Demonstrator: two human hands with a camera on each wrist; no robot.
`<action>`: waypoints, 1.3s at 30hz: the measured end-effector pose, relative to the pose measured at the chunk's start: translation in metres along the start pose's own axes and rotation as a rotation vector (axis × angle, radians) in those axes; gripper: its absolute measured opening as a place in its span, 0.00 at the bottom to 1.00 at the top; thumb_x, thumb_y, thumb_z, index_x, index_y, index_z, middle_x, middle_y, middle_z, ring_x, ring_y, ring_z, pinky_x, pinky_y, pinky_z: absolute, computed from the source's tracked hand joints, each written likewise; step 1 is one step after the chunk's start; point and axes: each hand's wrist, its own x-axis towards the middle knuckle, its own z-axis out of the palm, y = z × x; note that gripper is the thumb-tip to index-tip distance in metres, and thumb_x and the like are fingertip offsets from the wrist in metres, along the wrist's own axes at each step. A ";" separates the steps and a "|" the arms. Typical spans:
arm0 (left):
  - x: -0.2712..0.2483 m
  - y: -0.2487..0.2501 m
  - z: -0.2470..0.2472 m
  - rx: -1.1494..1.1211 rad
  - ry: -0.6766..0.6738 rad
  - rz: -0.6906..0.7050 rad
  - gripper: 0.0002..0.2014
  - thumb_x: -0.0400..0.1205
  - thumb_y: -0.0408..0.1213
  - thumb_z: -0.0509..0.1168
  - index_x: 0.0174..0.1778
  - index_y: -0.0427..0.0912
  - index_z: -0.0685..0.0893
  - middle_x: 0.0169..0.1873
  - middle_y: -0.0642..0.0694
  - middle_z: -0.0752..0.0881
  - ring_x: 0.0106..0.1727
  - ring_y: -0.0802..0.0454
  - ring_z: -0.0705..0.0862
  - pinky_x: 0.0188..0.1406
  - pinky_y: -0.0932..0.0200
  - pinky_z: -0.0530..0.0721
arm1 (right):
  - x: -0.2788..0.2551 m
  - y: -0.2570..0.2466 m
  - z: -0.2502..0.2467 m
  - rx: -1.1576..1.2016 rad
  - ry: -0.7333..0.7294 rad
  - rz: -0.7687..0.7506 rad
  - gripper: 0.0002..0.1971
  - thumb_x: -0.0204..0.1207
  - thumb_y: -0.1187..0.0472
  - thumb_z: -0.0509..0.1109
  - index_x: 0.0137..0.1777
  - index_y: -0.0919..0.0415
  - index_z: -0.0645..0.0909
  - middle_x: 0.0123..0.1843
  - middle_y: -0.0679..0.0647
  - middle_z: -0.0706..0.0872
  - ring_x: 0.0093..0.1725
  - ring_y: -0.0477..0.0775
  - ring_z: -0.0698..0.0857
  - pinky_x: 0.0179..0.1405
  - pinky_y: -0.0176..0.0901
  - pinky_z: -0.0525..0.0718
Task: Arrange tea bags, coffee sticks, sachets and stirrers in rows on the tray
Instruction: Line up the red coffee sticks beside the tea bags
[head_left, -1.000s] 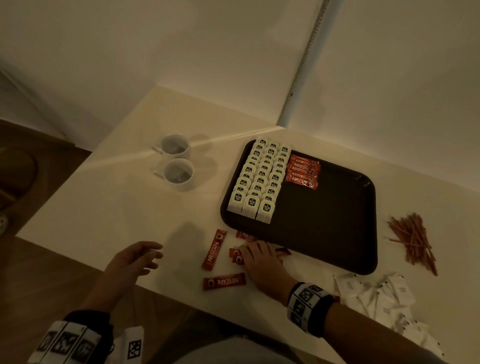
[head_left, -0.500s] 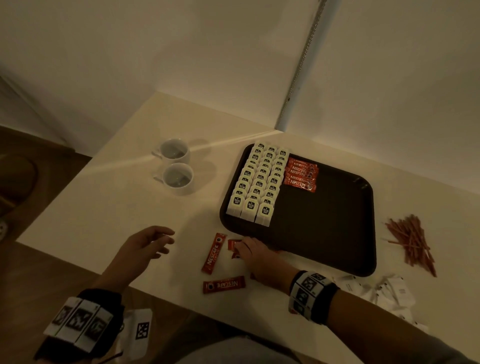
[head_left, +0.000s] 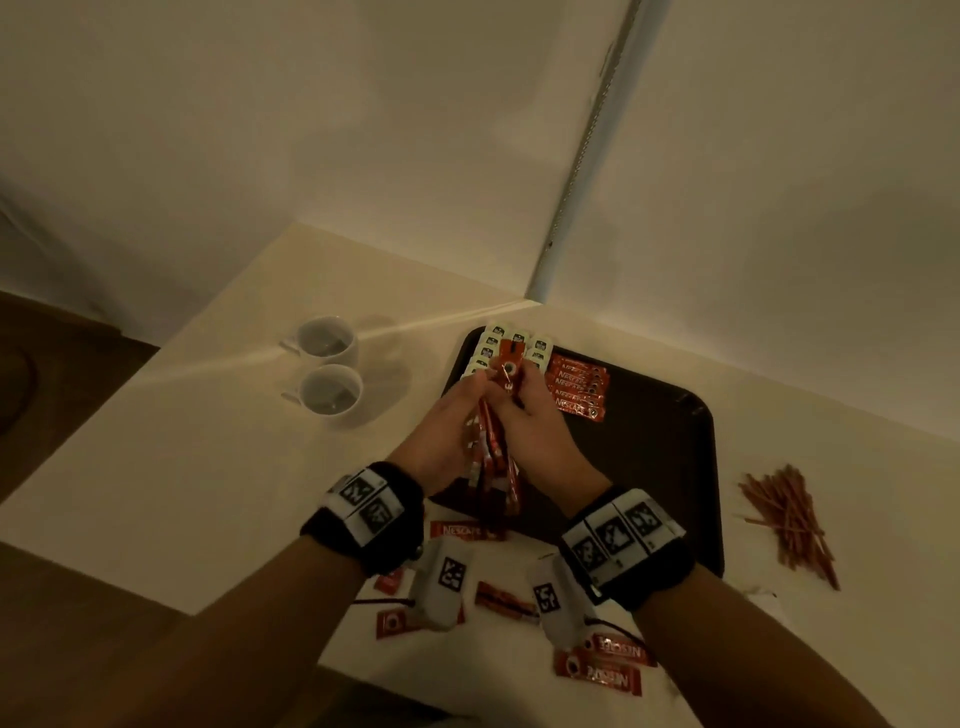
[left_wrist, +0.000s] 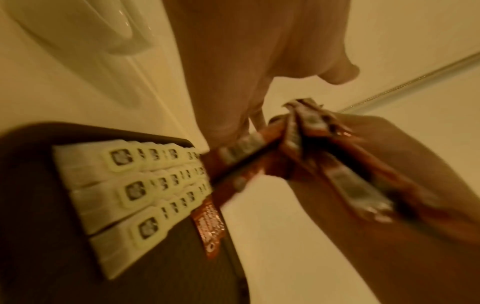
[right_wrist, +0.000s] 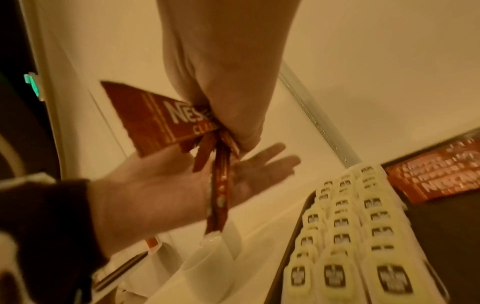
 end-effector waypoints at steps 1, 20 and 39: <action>0.006 0.004 0.008 -0.053 0.008 0.007 0.32 0.78 0.62 0.55 0.75 0.49 0.73 0.67 0.45 0.83 0.68 0.48 0.81 0.67 0.49 0.78 | 0.005 -0.001 0.000 0.001 0.038 -0.022 0.16 0.83 0.62 0.60 0.70 0.57 0.69 0.59 0.55 0.84 0.59 0.52 0.84 0.64 0.52 0.82; 0.049 0.028 0.046 -0.155 0.118 -0.005 0.17 0.85 0.50 0.59 0.62 0.43 0.82 0.58 0.39 0.88 0.59 0.47 0.87 0.60 0.51 0.84 | 0.054 0.007 -0.018 -0.223 0.443 -0.219 0.07 0.81 0.59 0.63 0.54 0.54 0.82 0.52 0.52 0.82 0.53 0.48 0.80 0.58 0.50 0.81; 0.056 0.043 0.041 -0.081 0.044 -0.142 0.11 0.86 0.37 0.58 0.39 0.40 0.78 0.25 0.48 0.81 0.24 0.57 0.79 0.23 0.65 0.79 | 0.049 -0.037 -0.070 -0.499 -0.079 -0.163 0.34 0.70 0.39 0.68 0.74 0.50 0.66 0.68 0.48 0.69 0.70 0.48 0.70 0.68 0.45 0.74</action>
